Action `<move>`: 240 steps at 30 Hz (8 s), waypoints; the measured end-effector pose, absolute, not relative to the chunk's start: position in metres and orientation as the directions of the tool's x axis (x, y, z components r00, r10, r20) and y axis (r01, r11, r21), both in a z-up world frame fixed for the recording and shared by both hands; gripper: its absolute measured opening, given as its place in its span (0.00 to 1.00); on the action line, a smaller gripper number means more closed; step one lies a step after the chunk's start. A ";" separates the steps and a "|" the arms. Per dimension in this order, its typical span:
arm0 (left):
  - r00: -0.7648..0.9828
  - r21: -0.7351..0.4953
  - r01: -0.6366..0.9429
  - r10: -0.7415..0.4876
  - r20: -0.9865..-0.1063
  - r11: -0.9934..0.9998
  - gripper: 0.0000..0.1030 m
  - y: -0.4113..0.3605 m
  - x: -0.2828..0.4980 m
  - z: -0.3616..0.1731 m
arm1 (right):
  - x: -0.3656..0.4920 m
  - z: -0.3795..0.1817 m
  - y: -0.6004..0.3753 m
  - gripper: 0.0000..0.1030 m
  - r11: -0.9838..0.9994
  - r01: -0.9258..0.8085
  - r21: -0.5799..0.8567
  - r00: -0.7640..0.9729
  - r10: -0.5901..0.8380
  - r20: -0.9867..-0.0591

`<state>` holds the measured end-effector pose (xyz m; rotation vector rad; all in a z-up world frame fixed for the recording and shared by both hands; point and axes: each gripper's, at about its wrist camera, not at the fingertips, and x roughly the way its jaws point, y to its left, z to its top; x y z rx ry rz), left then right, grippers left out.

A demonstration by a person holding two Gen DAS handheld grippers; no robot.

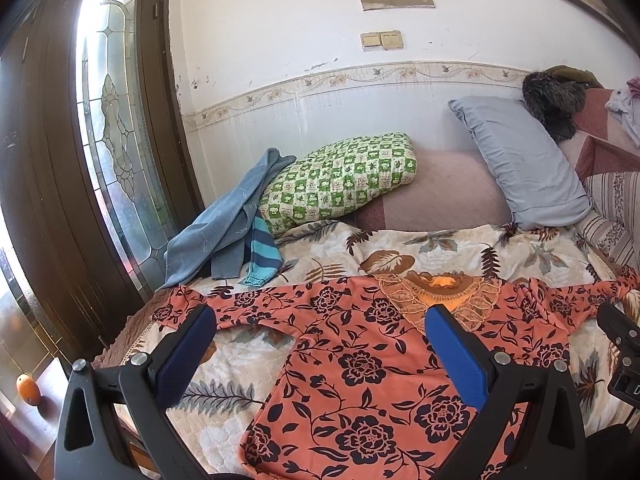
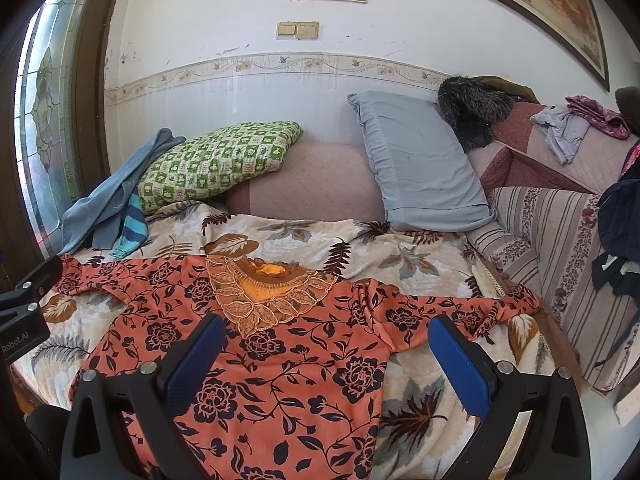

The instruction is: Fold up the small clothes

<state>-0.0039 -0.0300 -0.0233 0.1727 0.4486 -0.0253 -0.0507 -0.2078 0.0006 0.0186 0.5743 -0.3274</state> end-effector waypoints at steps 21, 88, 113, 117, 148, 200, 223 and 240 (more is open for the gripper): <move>0.875 0.157 0.039 0.042 -0.483 0.987 1.00 -0.025 0.014 -0.041 | -0.046 -0.018 -0.218 0.99 0.947 0.315 -0.060 0.768 -0.292 -0.569; 0.678 0.095 0.003 0.067 -0.732 0.995 0.96 -0.034 0.206 -0.197 | 0.082 -0.129 -0.592 0.15 0.561 0.519 0.645 0.820 -0.113 -0.562; 0.622 0.005 -0.367 0.249 -0.742 0.930 0.96 0.120 0.228 -0.173 | 0.232 -0.191 -0.078 0.50 0.977 -0.204 0.059 0.503 0.156 -0.850; 0.623 -0.011 -0.366 0.236 -0.746 0.931 0.96 0.119 0.230 -0.172 | 0.207 -0.165 -0.097 0.68 0.959 -0.276 0.062 0.562 0.213 -0.799; 0.704 -0.146 0.108 -0.180 -0.687 0.983 0.84 0.037 0.312 -0.182 | 0.153 -0.233 -0.353 0.68 0.655 0.154 0.740 0.658 0.491 -0.571; 0.403 0.030 -0.017 0.034 -0.915 0.999 0.29 0.040 0.352 -0.151 | 0.173 -0.243 -0.349 0.68 0.747 0.198 0.635 0.644 0.389 -0.658; 0.381 0.016 0.264 -0.089 -0.920 0.964 0.10 0.005 0.300 -0.213 | 0.174 -0.245 -0.346 0.68 0.746 0.204 0.634 0.643 0.386 -0.661; 0.281 0.069 0.070 0.047 -0.958 0.995 0.54 0.017 0.355 -0.133 | 0.175 -0.245 -0.348 0.68 0.738 0.206 0.643 0.641 0.395 -0.658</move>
